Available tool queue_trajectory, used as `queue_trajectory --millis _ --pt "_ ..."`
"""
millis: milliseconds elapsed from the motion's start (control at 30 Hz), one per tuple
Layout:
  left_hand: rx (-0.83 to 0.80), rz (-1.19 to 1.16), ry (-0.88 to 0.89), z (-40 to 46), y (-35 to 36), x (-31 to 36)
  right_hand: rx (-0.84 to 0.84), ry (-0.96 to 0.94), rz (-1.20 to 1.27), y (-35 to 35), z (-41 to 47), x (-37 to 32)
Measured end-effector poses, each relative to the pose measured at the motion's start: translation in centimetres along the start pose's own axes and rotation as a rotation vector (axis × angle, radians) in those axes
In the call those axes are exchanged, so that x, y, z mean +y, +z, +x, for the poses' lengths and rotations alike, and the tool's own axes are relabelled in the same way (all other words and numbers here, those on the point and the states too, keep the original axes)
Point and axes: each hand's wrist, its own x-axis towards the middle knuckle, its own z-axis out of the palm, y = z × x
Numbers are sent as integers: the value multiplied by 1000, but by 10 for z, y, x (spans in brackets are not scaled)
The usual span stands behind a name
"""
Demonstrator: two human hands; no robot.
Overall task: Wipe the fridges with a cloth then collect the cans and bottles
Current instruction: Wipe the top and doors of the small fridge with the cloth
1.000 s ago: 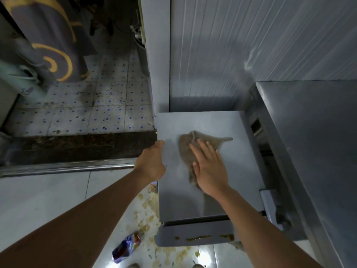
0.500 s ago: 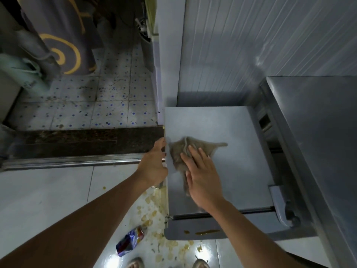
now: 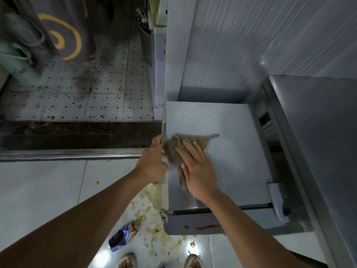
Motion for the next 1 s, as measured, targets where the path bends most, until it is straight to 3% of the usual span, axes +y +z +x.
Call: queue_trajectory --millis 167,333,467,533,600,667,767,867,1000 --pt "-36 202 30 -5 8 10 84 271 37 -12 10 18" --pt "-32 406 54 -12 26 28 80 272 -15 -25 -50 46" --pt "-40 526 -14 -14 38 27 111 576 -50 -54 -45 109" --pt "-51 583 -30 -15 43 26 133 666 -47 -55 -45 105" --pt "-44 586 -45 -18 47 27 142 629 -39 -41 -56 80" --pt "-36 584 -51 -18 50 31 134 472 -12 -28 -78 55" --pt "-34 616 -35 -22 51 35 62 340 -24 -32 -92 64" --pt "-10 645 -2 -30 52 32 26 444 16 -51 -82 92" --pt "1 632 57 -53 52 17 139 540 180 -55 -107 74"
